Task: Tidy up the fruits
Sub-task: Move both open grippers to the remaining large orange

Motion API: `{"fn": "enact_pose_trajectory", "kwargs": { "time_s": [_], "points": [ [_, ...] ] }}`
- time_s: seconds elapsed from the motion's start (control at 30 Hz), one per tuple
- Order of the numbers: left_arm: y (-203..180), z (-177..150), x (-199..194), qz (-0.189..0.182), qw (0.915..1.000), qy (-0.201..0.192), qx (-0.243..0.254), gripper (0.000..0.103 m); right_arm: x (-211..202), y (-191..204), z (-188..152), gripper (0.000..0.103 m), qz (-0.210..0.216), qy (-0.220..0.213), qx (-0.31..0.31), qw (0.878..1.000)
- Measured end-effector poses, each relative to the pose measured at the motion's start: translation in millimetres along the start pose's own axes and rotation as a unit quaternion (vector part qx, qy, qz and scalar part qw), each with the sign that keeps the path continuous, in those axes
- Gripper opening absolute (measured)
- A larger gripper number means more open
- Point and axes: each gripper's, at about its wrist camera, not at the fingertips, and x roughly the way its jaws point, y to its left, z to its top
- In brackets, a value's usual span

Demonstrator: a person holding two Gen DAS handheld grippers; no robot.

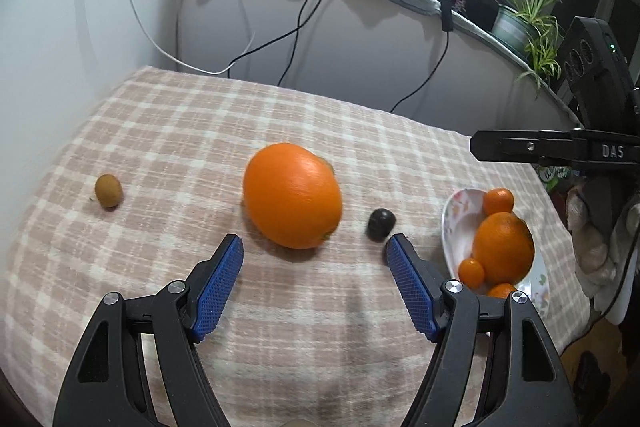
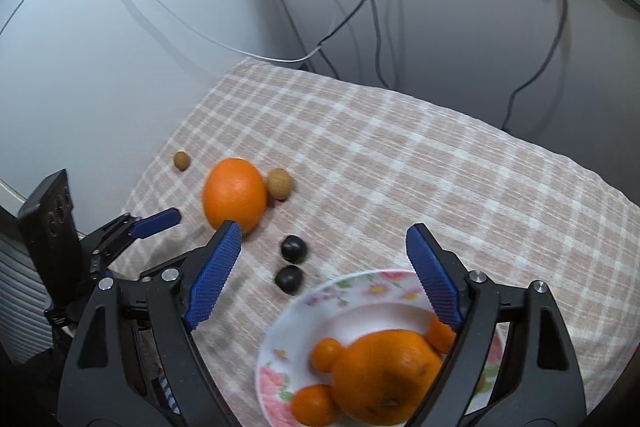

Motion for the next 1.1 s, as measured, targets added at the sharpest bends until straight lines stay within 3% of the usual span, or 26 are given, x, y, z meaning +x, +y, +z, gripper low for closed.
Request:
{"fn": "enact_pose_trajectory", "kwargs": {
  "time_s": [0.83, 1.1],
  "points": [
    [25, 13, 22, -0.034, 0.9985, 0.019, -0.038, 0.075, 76, 45, 30, 0.087, 0.073, 0.080, 0.019, 0.994],
    [28, 15, 32, -0.044, 0.9976, 0.028, -0.045, 0.075, 102, 51, 31, 0.080, 0.084, 0.104, 0.027, 0.991]
  ]
}}
